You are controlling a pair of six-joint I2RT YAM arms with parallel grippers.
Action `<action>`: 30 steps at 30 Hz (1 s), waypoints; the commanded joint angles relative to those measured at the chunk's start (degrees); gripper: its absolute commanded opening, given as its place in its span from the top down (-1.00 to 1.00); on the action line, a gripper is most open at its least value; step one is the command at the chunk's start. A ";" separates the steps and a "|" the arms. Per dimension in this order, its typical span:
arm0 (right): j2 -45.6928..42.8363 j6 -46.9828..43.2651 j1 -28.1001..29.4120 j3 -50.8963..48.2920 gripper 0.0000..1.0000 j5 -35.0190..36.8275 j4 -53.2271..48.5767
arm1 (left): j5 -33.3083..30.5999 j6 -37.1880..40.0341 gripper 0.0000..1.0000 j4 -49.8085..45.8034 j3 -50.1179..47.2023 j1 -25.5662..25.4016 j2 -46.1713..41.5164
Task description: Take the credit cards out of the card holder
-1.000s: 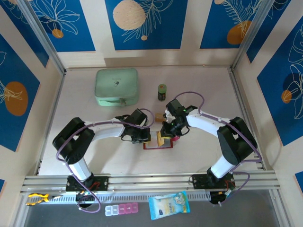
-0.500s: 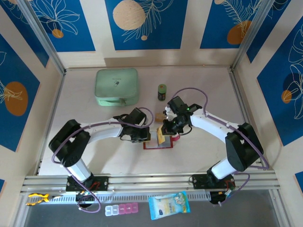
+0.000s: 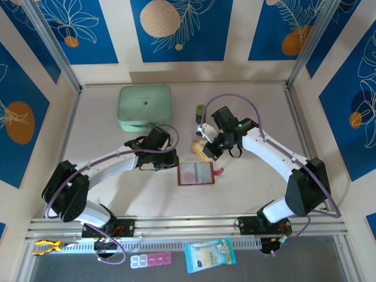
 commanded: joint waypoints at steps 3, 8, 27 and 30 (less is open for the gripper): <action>3.10 -21.21 -0.44 5.89 1.00 4.68 -5.60 | -0.38 1.47 0.87 -4.15 3.04 1.97 -1.57; 10.18 -26.08 -1.49 13.18 1.00 5.54 -10.13 | -0.13 1.79 0.88 -4.21 3.69 3.58 -1.33; 23.08 -30.76 -4.78 24.17 1.00 7.74 -12.69 | 2.41 2.69 0.87 -3.82 7.57 5.77 3.07; 23.61 -31.59 -4.89 24.35 1.00 7.75 -12.81 | 2.43 2.61 0.87 -3.67 7.55 6.02 2.92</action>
